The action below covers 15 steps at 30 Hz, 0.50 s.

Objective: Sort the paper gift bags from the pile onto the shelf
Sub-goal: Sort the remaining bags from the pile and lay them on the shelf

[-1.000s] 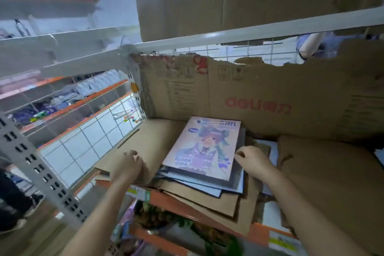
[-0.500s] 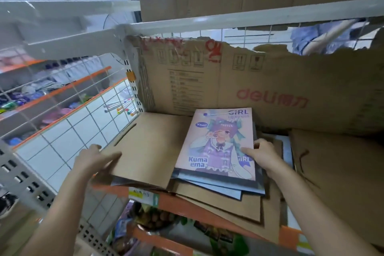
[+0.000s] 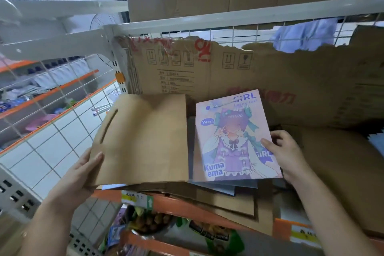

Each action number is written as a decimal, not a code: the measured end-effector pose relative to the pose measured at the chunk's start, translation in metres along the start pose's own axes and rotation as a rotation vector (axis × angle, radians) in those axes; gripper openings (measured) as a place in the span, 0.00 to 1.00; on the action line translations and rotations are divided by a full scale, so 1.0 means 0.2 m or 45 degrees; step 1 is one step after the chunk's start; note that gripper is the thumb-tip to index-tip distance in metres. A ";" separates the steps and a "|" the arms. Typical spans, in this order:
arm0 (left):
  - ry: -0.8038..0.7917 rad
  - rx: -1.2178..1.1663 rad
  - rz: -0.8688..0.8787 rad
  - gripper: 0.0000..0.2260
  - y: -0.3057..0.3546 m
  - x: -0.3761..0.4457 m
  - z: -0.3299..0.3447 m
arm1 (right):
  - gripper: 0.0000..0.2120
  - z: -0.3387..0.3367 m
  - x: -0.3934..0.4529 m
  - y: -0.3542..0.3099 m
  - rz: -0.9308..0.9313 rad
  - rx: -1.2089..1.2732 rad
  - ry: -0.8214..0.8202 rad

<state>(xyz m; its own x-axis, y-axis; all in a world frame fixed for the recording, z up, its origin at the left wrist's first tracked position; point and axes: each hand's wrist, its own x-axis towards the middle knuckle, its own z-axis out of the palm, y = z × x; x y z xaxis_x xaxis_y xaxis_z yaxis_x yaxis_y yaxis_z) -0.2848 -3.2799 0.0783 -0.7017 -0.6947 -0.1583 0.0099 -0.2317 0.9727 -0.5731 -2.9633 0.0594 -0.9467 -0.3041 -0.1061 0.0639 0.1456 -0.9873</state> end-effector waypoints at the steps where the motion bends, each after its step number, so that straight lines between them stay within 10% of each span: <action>1: 0.014 -0.050 -0.004 0.11 -0.02 -0.02 0.03 | 0.11 -0.05 -0.02 -0.01 -0.020 0.017 0.028; 10: -0.005 -0.134 -0.150 0.10 -0.26 -0.16 0.56 | 0.25 -0.73 -0.23 -0.03 -0.097 0.165 0.247; 15: -0.183 -0.088 -0.230 0.12 -0.37 -0.24 0.97 | 0.68 -1.18 -0.36 -0.02 -0.145 0.235 0.441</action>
<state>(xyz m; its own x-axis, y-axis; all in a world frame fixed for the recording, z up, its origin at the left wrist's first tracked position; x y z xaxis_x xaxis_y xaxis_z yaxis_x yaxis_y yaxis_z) -0.3902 -3.0970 0.0467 -0.7906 -0.5349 -0.2980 -0.0795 -0.3929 0.9161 -0.5795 -2.7189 0.0986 -0.9993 0.0314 0.0203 -0.0219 -0.0518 -0.9984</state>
